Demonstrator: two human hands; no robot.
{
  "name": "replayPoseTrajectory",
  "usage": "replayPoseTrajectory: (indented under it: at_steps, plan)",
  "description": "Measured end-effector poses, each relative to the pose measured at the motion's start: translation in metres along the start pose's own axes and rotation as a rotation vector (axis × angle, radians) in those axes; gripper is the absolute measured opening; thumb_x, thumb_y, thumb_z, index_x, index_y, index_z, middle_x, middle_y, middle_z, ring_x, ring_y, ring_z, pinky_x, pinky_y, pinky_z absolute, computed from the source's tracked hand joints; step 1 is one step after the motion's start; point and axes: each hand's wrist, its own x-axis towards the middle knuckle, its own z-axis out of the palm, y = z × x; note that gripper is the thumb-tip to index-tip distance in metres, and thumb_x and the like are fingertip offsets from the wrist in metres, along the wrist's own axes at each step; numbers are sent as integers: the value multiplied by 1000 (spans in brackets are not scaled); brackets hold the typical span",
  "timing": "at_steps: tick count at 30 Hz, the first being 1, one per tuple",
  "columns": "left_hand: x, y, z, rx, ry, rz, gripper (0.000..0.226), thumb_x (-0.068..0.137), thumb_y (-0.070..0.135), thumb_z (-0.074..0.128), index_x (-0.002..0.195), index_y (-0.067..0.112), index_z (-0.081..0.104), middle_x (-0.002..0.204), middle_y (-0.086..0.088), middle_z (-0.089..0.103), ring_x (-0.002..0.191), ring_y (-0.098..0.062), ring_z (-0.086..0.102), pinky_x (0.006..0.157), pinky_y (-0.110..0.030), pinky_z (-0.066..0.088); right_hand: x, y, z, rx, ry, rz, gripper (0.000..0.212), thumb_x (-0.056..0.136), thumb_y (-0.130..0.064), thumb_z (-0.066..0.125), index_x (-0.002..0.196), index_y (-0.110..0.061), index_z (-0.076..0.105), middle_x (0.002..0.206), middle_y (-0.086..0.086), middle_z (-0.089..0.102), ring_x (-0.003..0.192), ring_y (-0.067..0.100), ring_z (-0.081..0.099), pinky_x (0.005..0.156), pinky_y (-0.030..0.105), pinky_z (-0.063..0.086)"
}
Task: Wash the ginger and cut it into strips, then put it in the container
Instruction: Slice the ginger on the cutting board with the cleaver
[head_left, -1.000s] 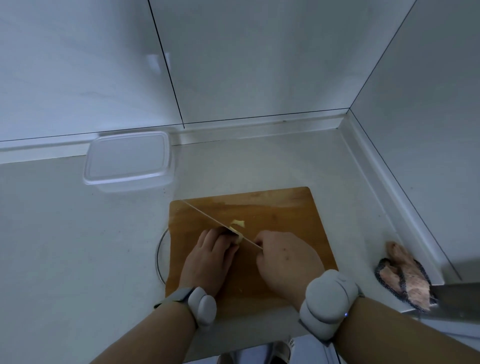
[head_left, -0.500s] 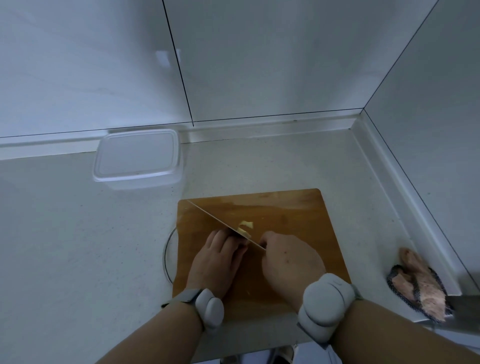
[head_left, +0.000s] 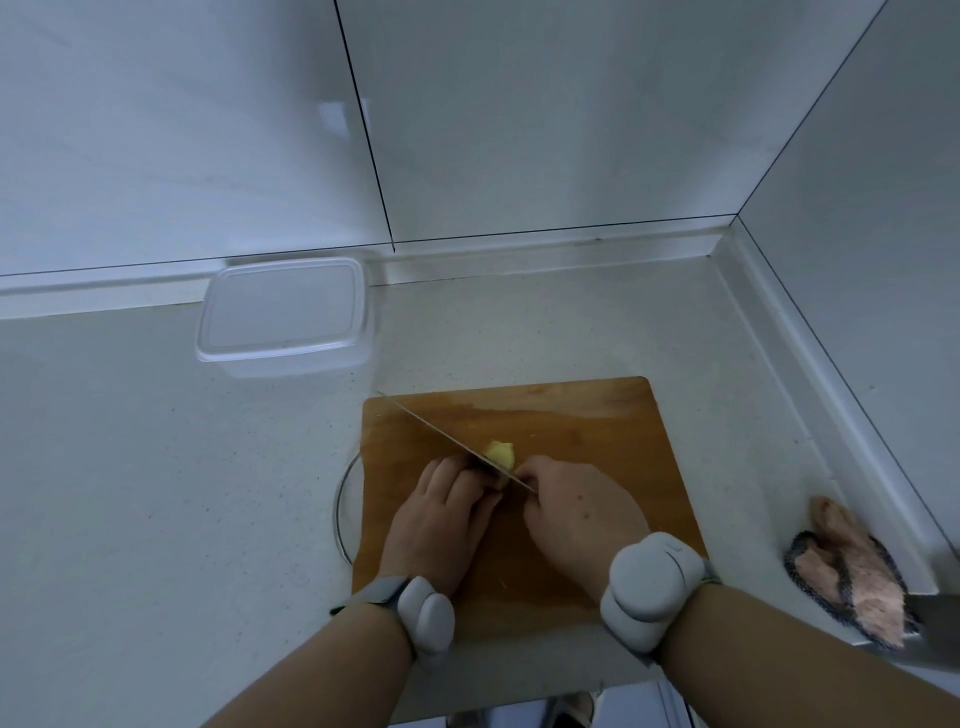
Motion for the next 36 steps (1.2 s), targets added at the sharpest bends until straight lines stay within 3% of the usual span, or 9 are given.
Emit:
replayPoseTrajectory:
  at_steps: [13, 36]
  plan:
    - [1, 0, 0, 20, 14, -7, 17, 89, 38, 48, 99, 25, 52, 104, 3, 55, 96, -15, 51, 62, -25, 53, -12, 0, -3, -38, -13, 56, 18, 100, -21, 47, 112, -25, 60, 92, -3, 64, 81, 17, 64, 80, 35, 57]
    - [1, 2, -2, 5, 1, -18, 21, 89, 35, 50, 99, 18, 57, 101, 0, 55, 92, -15, 50, 68, -13, 39, 15, -4, 11, -59, 3, 29, 25, 101, -17, 43, 123, -21, 54, 93, 3, 65, 78, 22, 63, 72, 36, 55]
